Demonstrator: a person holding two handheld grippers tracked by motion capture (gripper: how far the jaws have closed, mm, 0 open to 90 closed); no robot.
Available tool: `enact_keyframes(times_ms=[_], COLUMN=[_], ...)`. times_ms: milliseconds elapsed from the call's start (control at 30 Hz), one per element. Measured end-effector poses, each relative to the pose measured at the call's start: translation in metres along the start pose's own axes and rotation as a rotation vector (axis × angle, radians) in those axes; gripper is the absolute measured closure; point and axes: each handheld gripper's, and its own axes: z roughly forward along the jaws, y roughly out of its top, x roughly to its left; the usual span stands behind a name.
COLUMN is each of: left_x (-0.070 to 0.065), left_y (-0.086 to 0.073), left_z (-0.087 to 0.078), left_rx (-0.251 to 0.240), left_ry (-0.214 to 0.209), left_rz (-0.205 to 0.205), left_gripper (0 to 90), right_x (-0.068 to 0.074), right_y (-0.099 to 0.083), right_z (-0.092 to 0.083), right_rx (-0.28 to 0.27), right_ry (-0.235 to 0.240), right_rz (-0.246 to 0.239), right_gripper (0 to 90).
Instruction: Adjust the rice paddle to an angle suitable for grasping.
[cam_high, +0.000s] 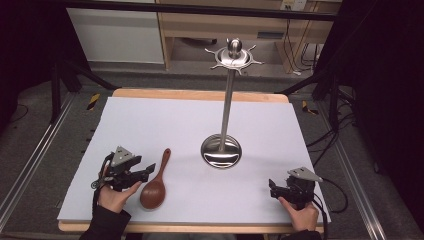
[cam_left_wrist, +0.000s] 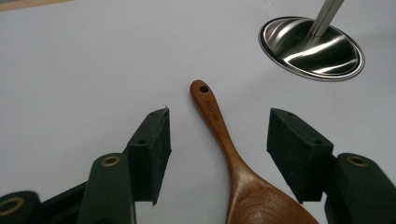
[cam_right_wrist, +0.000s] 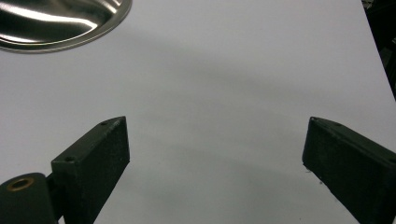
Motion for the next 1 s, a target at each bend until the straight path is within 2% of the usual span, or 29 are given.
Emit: enact_keyframes(times_ms=[400,467,500,667,733,1000], left_x=[-0.008,-0.01,-0.01,-0.011,-0.012,-0.012], left_y=[0.008,0.007,0.007,0.003,0.0,-0.005], left_z=[0.021,0.027,0.027,0.041,0.048,0.056], left_rx=[0.045,0.071,0.071,0.132,0.17,0.232], left_ry=[-0.002,0.002,0.002,0.013,0.026,0.003], left_rz=[0.026,0.045,0.045,0.064,0.065,0.062], left_gripper=[45.0,45.4,45.7,47.0,48.5,52.6], right_x=[-0.001,0.0,0.0,0.0,0.0,0.0], right_y=[0.0,0.0,0.0,0.0,0.0,-0.001], right_z=[0.0,0.0,0.0,0.0,0.001,0.002], right_rx=[0.003,0.004,0.004,0.006,0.009,0.016], right_ry=[-0.003,-0.001,-0.001,0.004,0.005,0.013], right_rz=[-0.002,-0.004,-0.004,-0.003,-0.004,-0.008], right_gripper=[8.2,8.4,8.4,8.4,8.5,8.5])
